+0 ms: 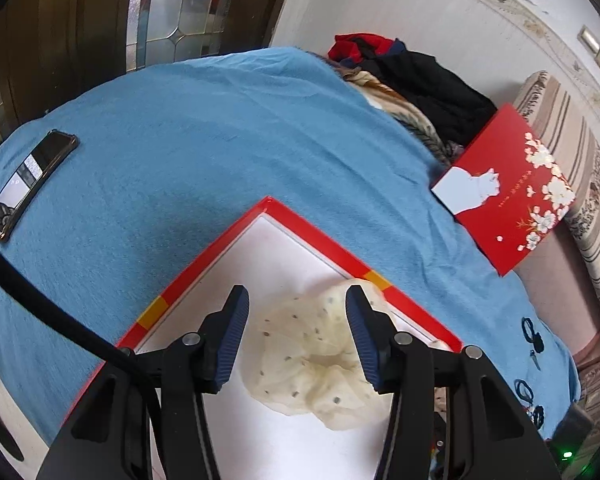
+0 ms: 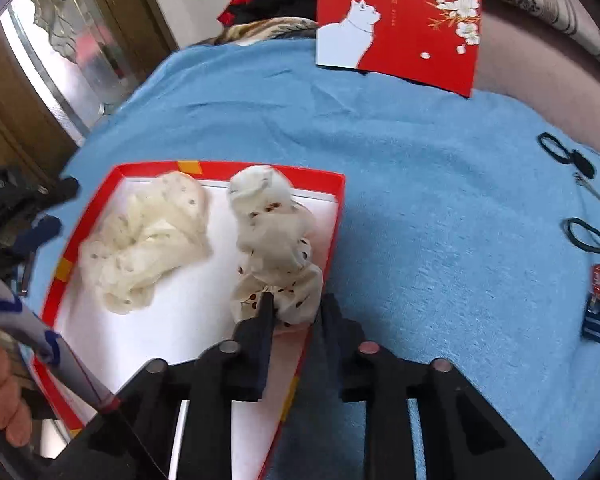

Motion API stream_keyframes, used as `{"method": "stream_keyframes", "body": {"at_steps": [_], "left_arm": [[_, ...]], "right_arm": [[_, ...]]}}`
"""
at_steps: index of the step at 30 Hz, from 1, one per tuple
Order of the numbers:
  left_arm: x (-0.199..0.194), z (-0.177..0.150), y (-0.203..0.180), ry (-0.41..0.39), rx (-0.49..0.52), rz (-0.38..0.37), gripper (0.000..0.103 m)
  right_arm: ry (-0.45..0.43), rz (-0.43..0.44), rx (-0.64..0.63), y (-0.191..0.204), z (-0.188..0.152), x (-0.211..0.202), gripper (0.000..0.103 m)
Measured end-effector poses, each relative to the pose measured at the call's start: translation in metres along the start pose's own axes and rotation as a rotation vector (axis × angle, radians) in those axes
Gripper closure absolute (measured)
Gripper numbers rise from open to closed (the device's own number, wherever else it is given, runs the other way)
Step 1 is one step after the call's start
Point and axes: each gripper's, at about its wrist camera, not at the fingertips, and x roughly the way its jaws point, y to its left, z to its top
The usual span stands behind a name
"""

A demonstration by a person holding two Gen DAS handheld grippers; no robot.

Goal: Organize jewelry
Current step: 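Carry both scrunchies into the red-rimmed white box and open both tools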

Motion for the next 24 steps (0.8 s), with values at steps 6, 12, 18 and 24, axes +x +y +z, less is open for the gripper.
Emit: {"method": "stream_keyframes", "body": {"at_steps": [6, 12, 18, 24], "left_arm": [[-0.002, -0.004, -0.013, -0.004, 0.032, -0.018, 0.054], [-0.005, -0.011, -0.025, 0.002, 0.080, -0.038, 0.054], [-0.010, -0.019, -0.031, -0.001, 0.098, -0.046, 0.051], [-0.011, -0.017, -0.026, -0.005, 0.079, -0.046, 0.050]], "right_arm": [[0.030, -0.021, 0.060, -0.009, -0.015, -0.005, 0.095], [0.027, -0.050, 0.072, -0.011, -0.035, -0.017, 0.093], [-0.040, -0.082, -0.022, -0.003, -0.036, -0.032, 0.074], [-0.139, -0.091, -0.130, 0.021, -0.024, -0.046, 0.069]]}}
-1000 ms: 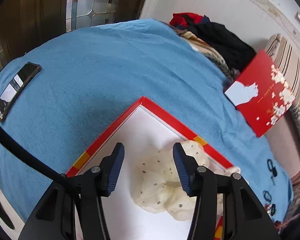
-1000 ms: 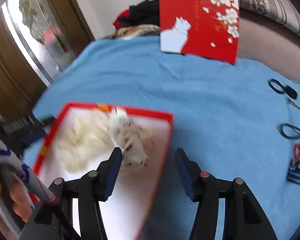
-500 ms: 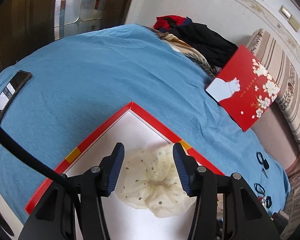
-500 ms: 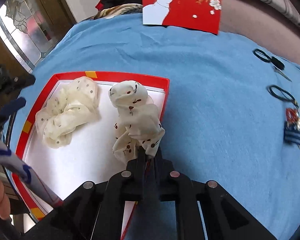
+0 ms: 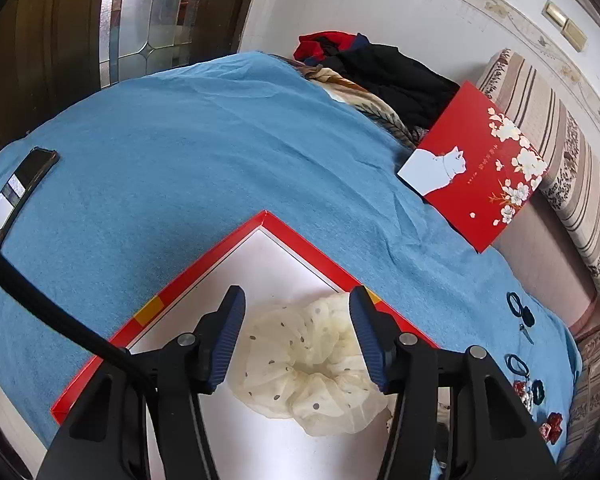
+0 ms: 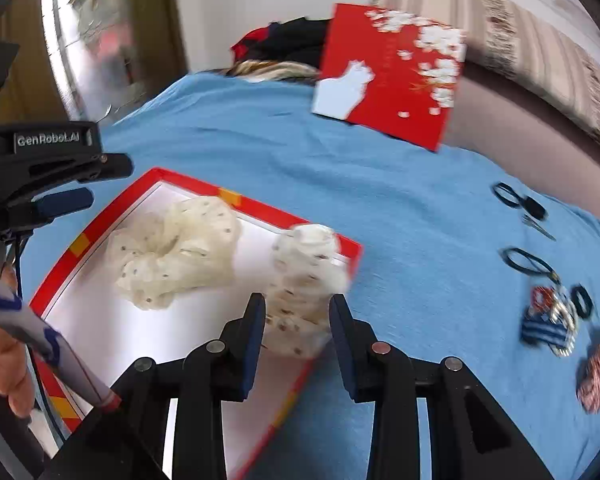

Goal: Organize jewelry
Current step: 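Carry both scrunchies into the red-rimmed white box and open both tools, then move both tools back toward the remaining accessories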

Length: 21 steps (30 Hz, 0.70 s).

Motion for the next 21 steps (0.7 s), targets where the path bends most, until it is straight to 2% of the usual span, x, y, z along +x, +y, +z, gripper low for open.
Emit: {"method": "stream_keyframes", "body": {"at_steps": [1, 2, 6, 8, 10, 12, 15, 17, 18, 19, 21], "left_arm": [[0.001, 0.000, 0.000, 0.003, 0.000, -0.001, 0.050], [0.002, 0.000, 0.000, 0.007, 0.002, -0.001, 0.050], [0.005, 0.001, 0.003, 0.014, 0.003, 0.005, 0.050], [0.005, 0.002, 0.004, 0.013, -0.007, 0.012, 0.050], [0.003, 0.004, 0.007, 0.008, -0.022, 0.017, 0.050], [-0.002, 0.007, 0.013, -0.013, -0.043, 0.040, 0.049], [-0.012, 0.007, 0.023, -0.033, -0.083, 0.062, 0.049], [-0.018, 0.005, 0.026, -0.044, -0.092, 0.063, 0.045], [-0.021, 0.004, 0.026, -0.049, -0.088, 0.066, 0.044], [-0.023, 0.001, 0.025, -0.051, -0.079, 0.068, 0.042], [-0.026, -0.008, 0.016, -0.038, -0.049, 0.046, 0.042]], "right_arm": [[0.022, 0.004, -0.006, 0.003, 0.003, 0.009, 0.076], [0.052, 0.011, -0.006, 0.006, 0.008, 0.022, 0.077], [0.145, 0.087, 0.037, 0.005, 0.017, 0.058, 0.077], [0.148, 0.105, 0.045, 0.002, 0.024, 0.056, 0.077], [0.109, 0.134, 0.052, -0.001, 0.031, 0.036, 0.076], [0.066, 0.142, 0.046, -0.004, 0.041, 0.011, 0.066], [-0.007, 0.162, 0.057, -0.007, 0.058, -0.026, 0.062], [-0.062, 0.189, 0.076, -0.009, 0.065, -0.055, 0.053], [-0.079, 0.192, 0.083, -0.009, 0.066, -0.065, 0.043], [-0.095, 0.192, 0.088, -0.011, 0.062, -0.077, 0.038], [-0.098, 0.178, 0.084, -0.022, 0.042, -0.095, 0.038]]}}
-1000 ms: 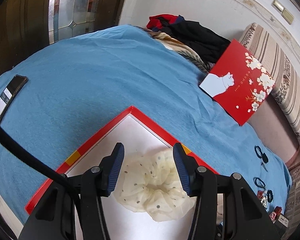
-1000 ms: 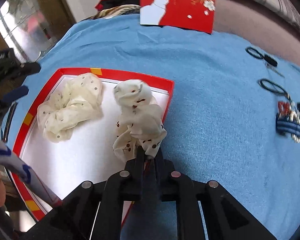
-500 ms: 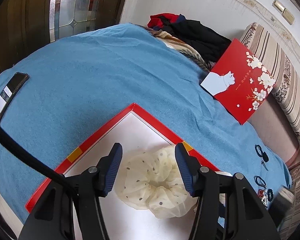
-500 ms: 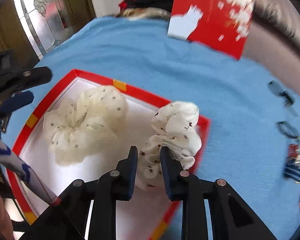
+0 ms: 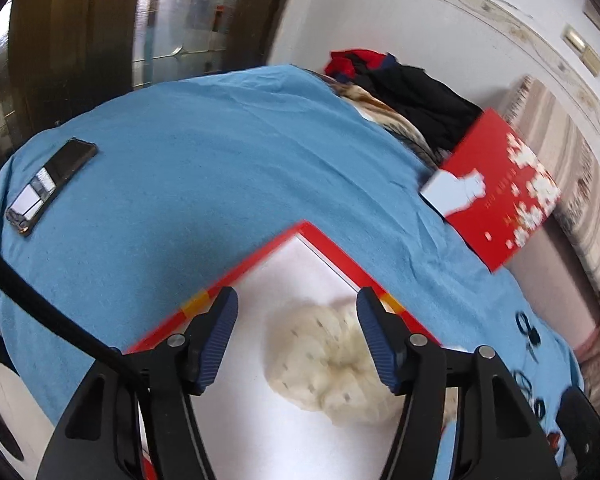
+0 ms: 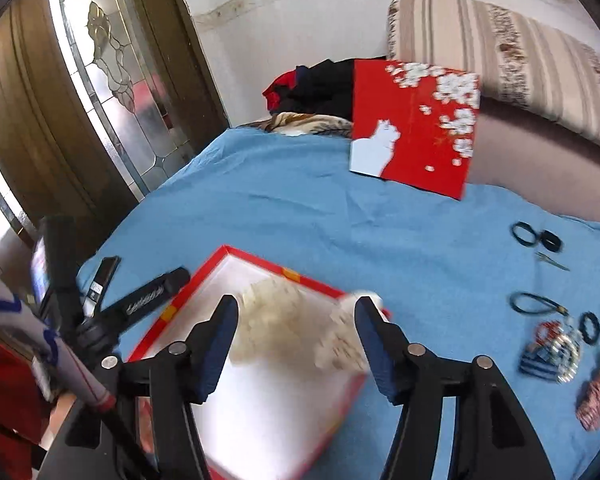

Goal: Organize jewelry
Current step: 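Move both tools back toward the remaining accessories, then grasp the blue striped watch with the left tool and lift it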

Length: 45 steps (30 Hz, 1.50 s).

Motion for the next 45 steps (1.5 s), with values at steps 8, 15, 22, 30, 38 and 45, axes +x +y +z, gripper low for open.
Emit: {"method": "stream_keyframes", "body": {"at_steps": [8, 15, 22, 30, 38, 45], "left_arm": [[-0.013, -0.050, -0.059, 0.010, 0.191, -0.087, 0.036], [-0.013, -0.105, -0.102, 0.094, 0.303, -0.247, 0.036], [-0.019, -0.141, -0.150, 0.149, 0.428, -0.366, 0.034], [0.014, -0.164, -0.224, 0.306, 0.457, -0.491, 0.029], [0.065, -0.187, -0.292, 0.478, 0.444, -0.547, 0.028], [0.081, -0.207, -0.321, 0.509, 0.517, -0.496, 0.038]], "right_arm": [[0.048, -0.330, 0.053, -0.120, -0.110, -0.082, 0.038], [0.051, -0.507, 0.310, -0.239, -0.170, -0.131, 0.038], [-0.023, -0.474, 0.481, -0.298, -0.185, -0.129, 0.038], [-0.065, -0.430, 0.550, -0.332, -0.180, -0.103, 0.038], [-0.089, -0.392, 0.629, -0.356, -0.187, -0.102, 0.038], [-0.083, -0.378, 0.628, -0.366, -0.183, -0.088, 0.046]]}}
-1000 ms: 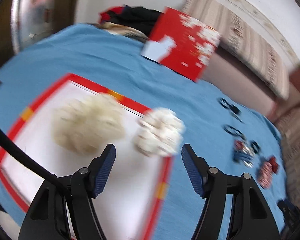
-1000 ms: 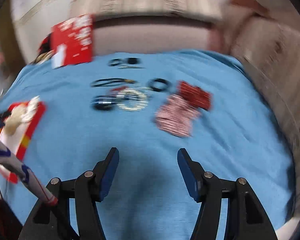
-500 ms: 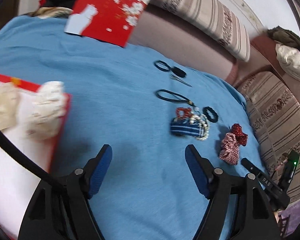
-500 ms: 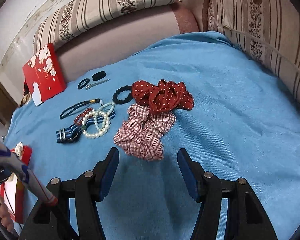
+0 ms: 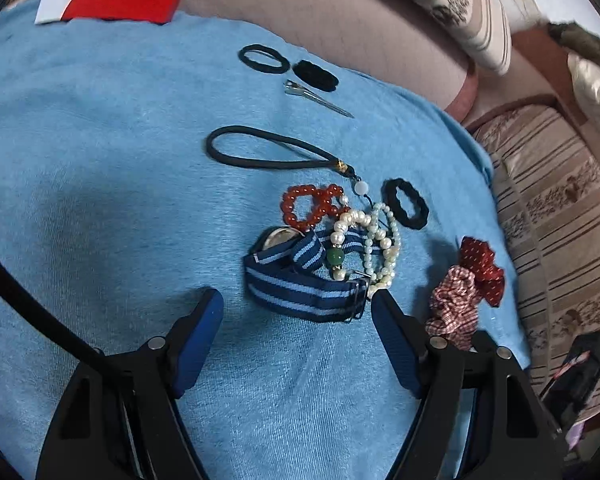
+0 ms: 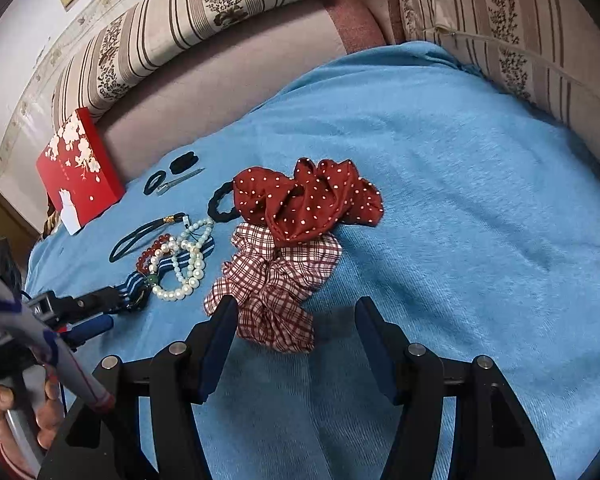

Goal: Organize jewelry
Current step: 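Grasp the blue striped watch with the left tool and lift it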

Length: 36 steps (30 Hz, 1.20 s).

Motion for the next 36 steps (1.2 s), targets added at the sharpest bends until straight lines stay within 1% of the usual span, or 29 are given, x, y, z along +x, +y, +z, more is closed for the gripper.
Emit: {"method": "stream_keyframes", "body": {"at_steps": [1, 2, 3, 4, 6, 8, 10, 12, 14, 15, 16, 17, 18, 19, 20, 21, 22, 23, 24, 25, 27, 28, 30, 34, 36], "left_arm": [[0.001, -0.001, -0.001, 0.005, 0.006, -0.001, 0.062], [0.003, -0.003, -0.003, 0.030, 0.011, 0.001, 0.080], [0.004, -0.005, -0.003, 0.043, 0.012, 0.006, 0.086], [0.002, -0.009, -0.003, 0.049, 0.016, 0.008, 0.088], [-0.009, -0.019, -0.002, 0.036, 0.038, 0.005, 0.089], [-0.022, -0.029, 0.000, 0.034, 0.050, -0.006, 0.089], [-0.040, -0.045, 0.005, 0.026, 0.071, -0.014, 0.089], [-0.056, -0.063, 0.009, 0.020, 0.102, 0.000, 0.089], [-0.063, -0.079, 0.013, 0.026, 0.132, 0.017, 0.089], [-0.067, -0.088, 0.016, 0.033, 0.161, 0.031, 0.088], [-0.069, -0.093, 0.017, 0.032, 0.179, 0.044, 0.085], [-0.074, -0.100, 0.021, 0.023, 0.208, 0.067, 0.074], [-0.080, -0.105, 0.026, 0.010, 0.224, 0.078, 0.070], [-0.085, -0.106, 0.029, -0.004, 0.224, 0.074, 0.067], [-0.090, -0.106, 0.033, -0.015, 0.213, 0.061, 0.065], [-0.098, -0.106, 0.040, -0.032, 0.189, 0.038, 0.064], [-0.103, -0.104, 0.044, -0.046, 0.175, 0.025, 0.059], [-0.110, -0.103, 0.048, -0.076, 0.162, 0.018, 0.055], [-0.117, -0.102, 0.048, -0.109, 0.168, 0.031, 0.053], [-0.121, -0.101, 0.044, -0.133, 0.188, 0.046, 0.050], [-0.122, -0.100, 0.034, -0.152, 0.243, 0.070, 0.043], [-0.120, -0.100, 0.029, -0.151, 0.262, 0.076, 0.039], [-0.105, -0.097, 0.014, -0.136, 0.306, 0.093, 0.039], [-0.066, -0.095, -0.016, -0.082, 0.455, 0.152, 0.039], [-0.052, -0.094, -0.021, -0.053, 0.496, 0.175, 0.041]], "right_arm": [[0.004, -0.004, -0.006, 0.001, 0.001, 0.003, 0.066], [0.018, 0.002, -0.012, 0.001, 0.001, 0.007, 0.077], [0.032, 0.013, -0.012, 0.002, 0.001, 0.010, 0.092], [0.048, 0.029, -0.005, 0.002, 0.000, 0.012, 0.094], [0.057, 0.048, -0.010, 0.005, -0.003, 0.009, 0.097], [0.060, 0.074, -0.037, 0.011, -0.006, 0.003, 0.098], [0.083, 0.105, -0.062, 0.019, -0.012, -0.002, 0.098], [0.134, 0.147, -0.063, 0.023, -0.022, -0.004, 0.098], [0.223, 0.208, -0.066, 0.030, -0.035, -0.003, 0.098], [0.252, 0.215, -0.075, 0.033, -0.040, -0.002, 0.097], [0.278, 0.210, -0.095, 0.037, -0.044, -0.001, 0.097], [0.283, 0.187, -0.120, 0.042, -0.048, -0.003, 0.096], [0.273, 0.168, -0.131, 0.043, -0.049, -0.005, 0.087], [0.256, 0.142, -0.145, 0.044, -0.048, -0.008, 0.069], [0.231, 0.116, -0.153, 0.043, -0.046, -0.011, 0.059], [0.210, 0.100, -0.151, 0.041, -0.044, -0.014, 0.046], [0.186, 0.085, -0.142, 0.039, -0.041, -0.017, 0.043], [0.168, 0.077, -0.131, 0.036, -0.038, -0.020, 0.043], [0.160, 0.073, -0.116, 0.032, -0.035, -0.021, 0.042], [0.154, 0.068, -0.096, 0.029, -0.032, -0.021, 0.041], [0.149, 0.067, -0.069, 0.024, -0.029, -0.020, 0.040], [0.150, 0.070, -0.066, 0.024, -0.029, -0.020, 0.040], [0.144, 0.062, -0.078, 0.026, -0.029, -0.022, 0.040], [0.130, 0.032, -0.123, 0.032, -0.030, -0.022, 0.040], [0.131, 0.029, -0.131, 0.034, -0.030, -0.020, 0.040]]}}
